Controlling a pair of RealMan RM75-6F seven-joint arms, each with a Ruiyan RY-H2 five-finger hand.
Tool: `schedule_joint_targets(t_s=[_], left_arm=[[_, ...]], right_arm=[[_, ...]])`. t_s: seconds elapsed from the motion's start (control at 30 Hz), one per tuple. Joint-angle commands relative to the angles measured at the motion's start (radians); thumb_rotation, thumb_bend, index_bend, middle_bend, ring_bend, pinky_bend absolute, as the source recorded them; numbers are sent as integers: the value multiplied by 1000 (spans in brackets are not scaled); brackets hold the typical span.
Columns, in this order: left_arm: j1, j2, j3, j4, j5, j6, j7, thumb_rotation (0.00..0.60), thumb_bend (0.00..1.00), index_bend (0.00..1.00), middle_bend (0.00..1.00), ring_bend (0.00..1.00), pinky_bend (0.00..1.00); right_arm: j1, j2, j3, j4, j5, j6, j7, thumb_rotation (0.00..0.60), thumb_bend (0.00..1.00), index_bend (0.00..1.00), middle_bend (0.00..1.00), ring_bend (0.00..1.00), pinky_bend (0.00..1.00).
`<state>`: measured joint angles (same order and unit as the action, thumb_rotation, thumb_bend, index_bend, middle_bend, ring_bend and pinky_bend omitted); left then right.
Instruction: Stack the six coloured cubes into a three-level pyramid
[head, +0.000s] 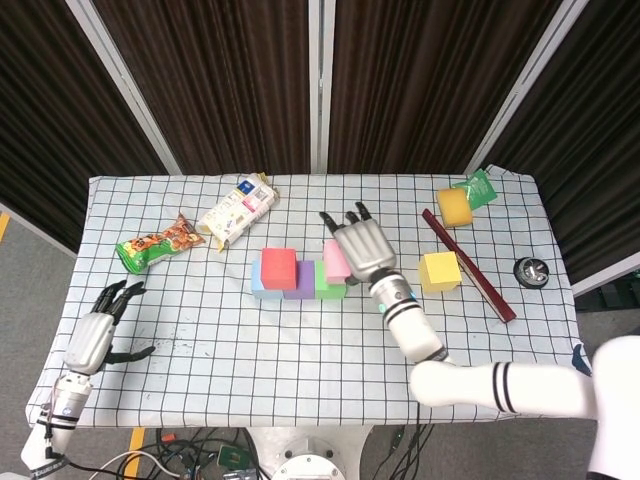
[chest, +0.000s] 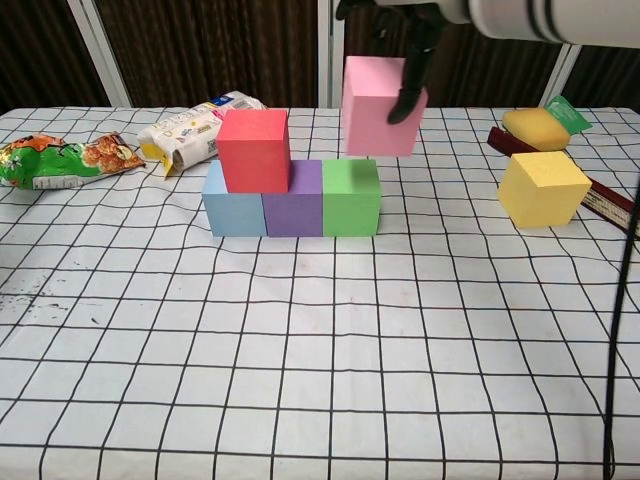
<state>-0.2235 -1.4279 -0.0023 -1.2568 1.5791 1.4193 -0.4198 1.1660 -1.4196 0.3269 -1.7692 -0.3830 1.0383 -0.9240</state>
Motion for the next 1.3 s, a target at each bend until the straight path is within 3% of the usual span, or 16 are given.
schedule_joint_targets(t_s=[0.03,0.4,0.73,1.3], left_arm=[[1,-1,2,7,1,1,-10,600,0,75,171,1,30],[2,-5,3,28,-2,2,-44,600,0,75,171,1,30],[2,-4,4,34,-1,4,-67,600,0,75,171,1,30],[6,-4,7,51,-6,2,-82,600,0,75,171,1,30]], right_arm=[[62,-55,3,42,62,22,-47,600,0,0,614,151,0],[122,-133,-16,120,107,47,-52,600,0,0,613,160,0],[151,-159,5,139,232,87,-75,600,0,0,611,160,0],[129,-149,-29,197,160,3,-18,600,0,0,595,159,0]])
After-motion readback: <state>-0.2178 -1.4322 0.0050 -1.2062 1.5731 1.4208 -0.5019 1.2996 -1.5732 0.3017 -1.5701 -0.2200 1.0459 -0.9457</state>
